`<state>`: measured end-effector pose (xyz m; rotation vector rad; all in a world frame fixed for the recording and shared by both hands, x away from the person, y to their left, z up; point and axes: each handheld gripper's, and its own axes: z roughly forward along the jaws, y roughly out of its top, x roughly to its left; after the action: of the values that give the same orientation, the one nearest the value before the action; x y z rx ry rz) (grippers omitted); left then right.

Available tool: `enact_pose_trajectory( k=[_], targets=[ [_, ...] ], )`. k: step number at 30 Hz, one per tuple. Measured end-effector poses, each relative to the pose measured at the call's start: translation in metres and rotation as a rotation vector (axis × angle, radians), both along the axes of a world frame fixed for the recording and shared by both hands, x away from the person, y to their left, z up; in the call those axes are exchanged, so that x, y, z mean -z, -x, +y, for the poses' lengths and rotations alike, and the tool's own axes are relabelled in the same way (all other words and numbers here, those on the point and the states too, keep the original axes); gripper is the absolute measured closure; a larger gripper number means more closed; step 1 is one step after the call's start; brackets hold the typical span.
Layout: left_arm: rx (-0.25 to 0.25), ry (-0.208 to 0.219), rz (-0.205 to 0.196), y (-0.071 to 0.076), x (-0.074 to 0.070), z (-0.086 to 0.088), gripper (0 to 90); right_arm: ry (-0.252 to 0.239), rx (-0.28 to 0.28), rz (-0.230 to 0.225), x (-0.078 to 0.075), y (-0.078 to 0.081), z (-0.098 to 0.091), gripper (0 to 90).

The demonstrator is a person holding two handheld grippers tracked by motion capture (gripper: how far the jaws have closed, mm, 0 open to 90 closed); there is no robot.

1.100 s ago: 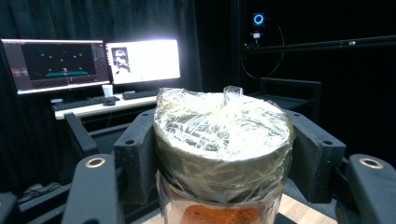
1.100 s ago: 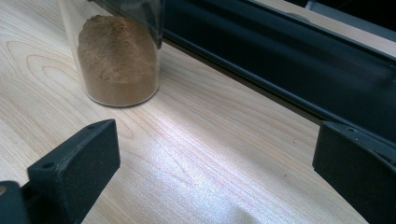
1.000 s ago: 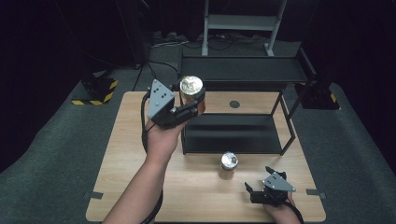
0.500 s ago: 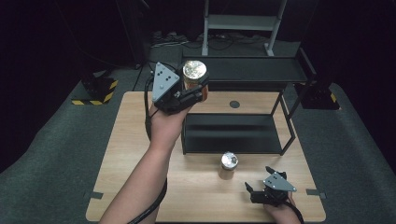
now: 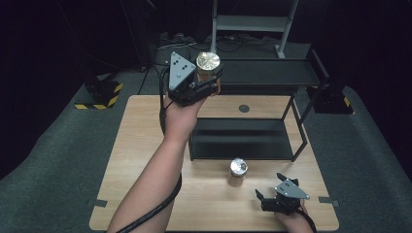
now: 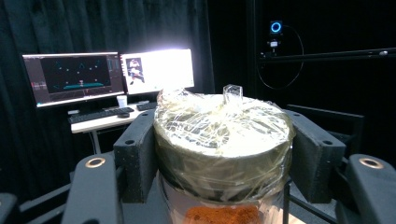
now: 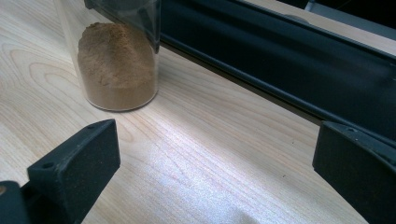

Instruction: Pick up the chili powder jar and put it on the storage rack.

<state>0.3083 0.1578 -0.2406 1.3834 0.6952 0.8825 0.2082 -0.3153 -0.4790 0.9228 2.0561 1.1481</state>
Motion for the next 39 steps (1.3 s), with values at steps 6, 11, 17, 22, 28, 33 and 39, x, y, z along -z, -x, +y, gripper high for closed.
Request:
enact_pose_trajectory(
  k=[6, 11, 17, 22, 28, 33, 39],
  targets=[
    [-0.024, 0.011, 0.003, -0.012, -0.002, -0.006, 34.6, 0.001, -0.002, 0.0, 0.0, 0.0, 0.0, 0.0],
    [-0.039, 0.005, 0.003, -0.019, -0.003, -0.01, 34.6, 0.0, -0.002, -0.002, 0.0, 0.0, 0.0, 0.0],
    [-0.062, 0.007, 0.002, -0.029, -0.002, -0.016, 34.6, -0.001, -0.004, -0.002, 0.0, 0.0, -0.001, 0.0],
    [-0.075, 0.009, 0.011, -0.039, -0.002, -0.021, 34.6, -0.006, -0.004, -0.002, 0.001, 0.0, -0.002, 0.0],
    [-0.088, 0.014, 0.022, -0.049, -0.003, -0.025, 34.6, -0.009, -0.007, -0.001, 0.001, 0.0, -0.003, 0.0],
    [-0.096, 0.018, 0.035, -0.055, -0.003, -0.027, 34.6, -0.012, -0.008, 0.001, 0.0, 0.0, -0.003, 0.0],
    [-0.095, 0.016, 0.046, -0.058, -0.001, -0.029, 34.6, -0.011, -0.01, 0.001, 0.0, -0.001, -0.003, 0.0]
  ],
)
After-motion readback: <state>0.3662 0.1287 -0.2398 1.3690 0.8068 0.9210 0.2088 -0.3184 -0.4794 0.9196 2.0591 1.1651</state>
